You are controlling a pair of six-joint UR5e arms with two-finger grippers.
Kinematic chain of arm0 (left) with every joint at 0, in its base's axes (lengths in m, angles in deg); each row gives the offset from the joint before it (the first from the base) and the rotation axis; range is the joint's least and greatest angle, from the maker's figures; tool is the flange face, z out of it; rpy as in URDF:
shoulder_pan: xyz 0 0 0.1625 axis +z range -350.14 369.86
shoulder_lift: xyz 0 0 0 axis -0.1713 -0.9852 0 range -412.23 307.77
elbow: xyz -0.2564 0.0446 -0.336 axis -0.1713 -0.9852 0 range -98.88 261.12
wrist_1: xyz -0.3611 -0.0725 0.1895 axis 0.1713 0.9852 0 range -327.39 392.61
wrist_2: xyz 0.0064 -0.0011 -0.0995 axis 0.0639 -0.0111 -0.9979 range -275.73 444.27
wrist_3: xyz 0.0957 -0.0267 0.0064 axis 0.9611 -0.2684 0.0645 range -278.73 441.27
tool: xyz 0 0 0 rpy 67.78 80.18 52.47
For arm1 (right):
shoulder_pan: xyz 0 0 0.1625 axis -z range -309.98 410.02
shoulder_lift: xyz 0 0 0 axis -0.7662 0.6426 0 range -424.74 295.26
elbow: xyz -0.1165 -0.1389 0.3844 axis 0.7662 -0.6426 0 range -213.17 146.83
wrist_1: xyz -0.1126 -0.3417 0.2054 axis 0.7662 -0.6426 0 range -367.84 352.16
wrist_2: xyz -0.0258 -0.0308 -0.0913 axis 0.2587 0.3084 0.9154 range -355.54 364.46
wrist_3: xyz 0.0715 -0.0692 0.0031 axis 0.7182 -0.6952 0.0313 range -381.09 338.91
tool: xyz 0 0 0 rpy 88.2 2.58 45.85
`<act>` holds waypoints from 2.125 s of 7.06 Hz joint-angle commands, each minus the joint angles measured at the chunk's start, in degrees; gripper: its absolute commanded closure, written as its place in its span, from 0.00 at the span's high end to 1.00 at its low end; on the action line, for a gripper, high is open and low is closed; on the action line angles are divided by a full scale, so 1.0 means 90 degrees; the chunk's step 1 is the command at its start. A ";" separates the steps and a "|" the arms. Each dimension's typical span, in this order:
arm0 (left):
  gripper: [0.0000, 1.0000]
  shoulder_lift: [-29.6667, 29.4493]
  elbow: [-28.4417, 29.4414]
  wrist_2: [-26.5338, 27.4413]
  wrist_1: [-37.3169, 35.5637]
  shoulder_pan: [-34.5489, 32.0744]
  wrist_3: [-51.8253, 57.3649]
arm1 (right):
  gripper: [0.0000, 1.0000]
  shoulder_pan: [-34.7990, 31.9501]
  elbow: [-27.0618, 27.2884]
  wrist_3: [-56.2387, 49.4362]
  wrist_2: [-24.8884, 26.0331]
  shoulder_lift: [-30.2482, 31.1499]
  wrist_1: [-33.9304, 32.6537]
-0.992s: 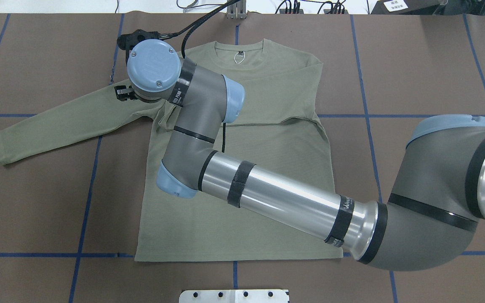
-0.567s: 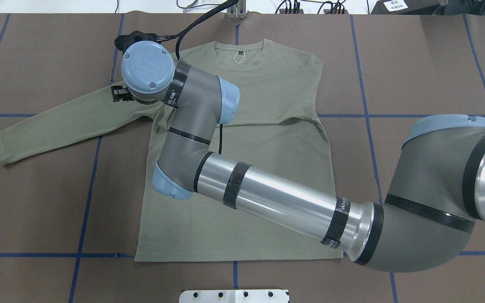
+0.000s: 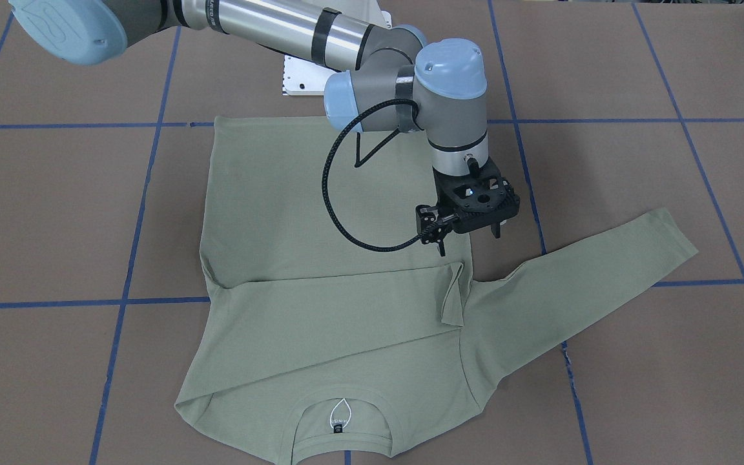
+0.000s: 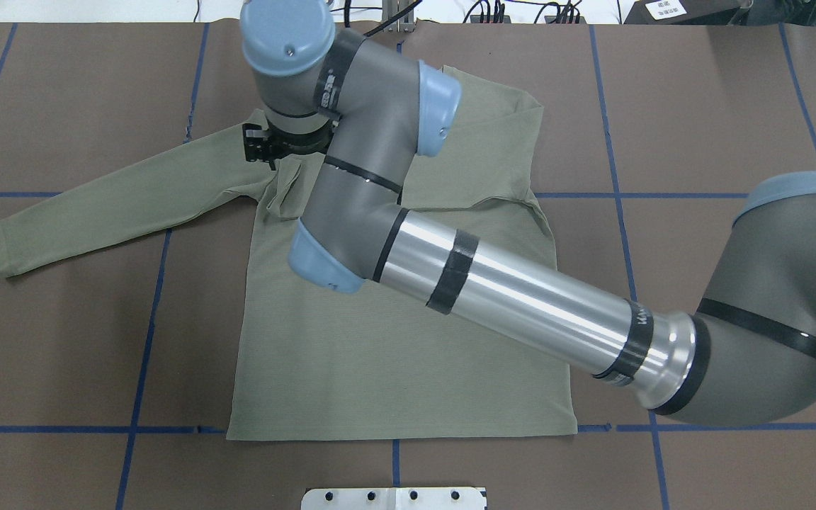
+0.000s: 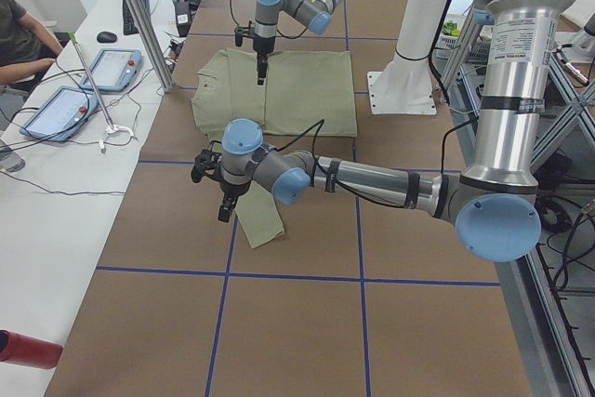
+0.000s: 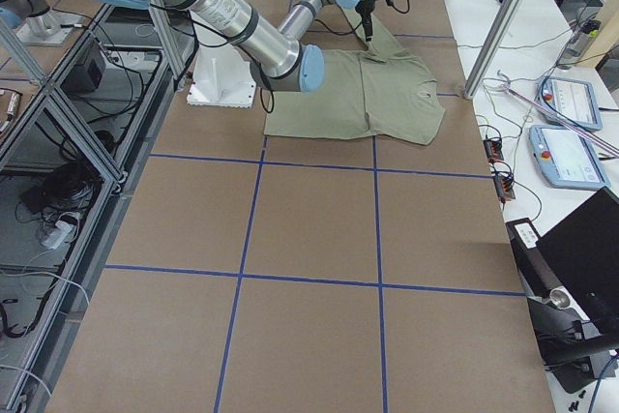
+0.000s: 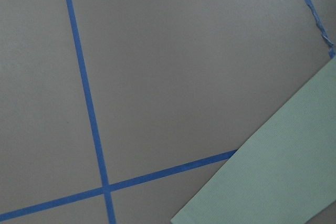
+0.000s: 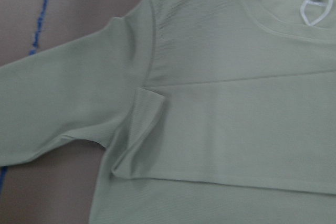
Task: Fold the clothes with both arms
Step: 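Lay the sleeve across the chest and open the right gripper, then withdraw the right gripper from the shirt while the left gripper approaches the other cuff, then grasp the cuff of the sleeve nearest the left gripper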
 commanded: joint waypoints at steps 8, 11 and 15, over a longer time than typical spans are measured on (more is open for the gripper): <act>1.00 0.0917 0.0931 0.2424 0.2787 0.2285 -0.4636 | 1.00 -0.2393 0.4294 -0.2666 -0.1397 0.4560 -0.1498; 1.00 0.0916 0.0980 0.2629 0.2758 0.2374 -0.4629 | 1.00 -0.2393 0.4343 -0.2666 -0.1436 0.4550 -0.1498; 1.00 0.0848 0.1195 0.2718 0.2758 0.2443 -0.4619 | 1.00 -0.2384 0.4382 -0.2627 -0.1436 0.4550 -0.1498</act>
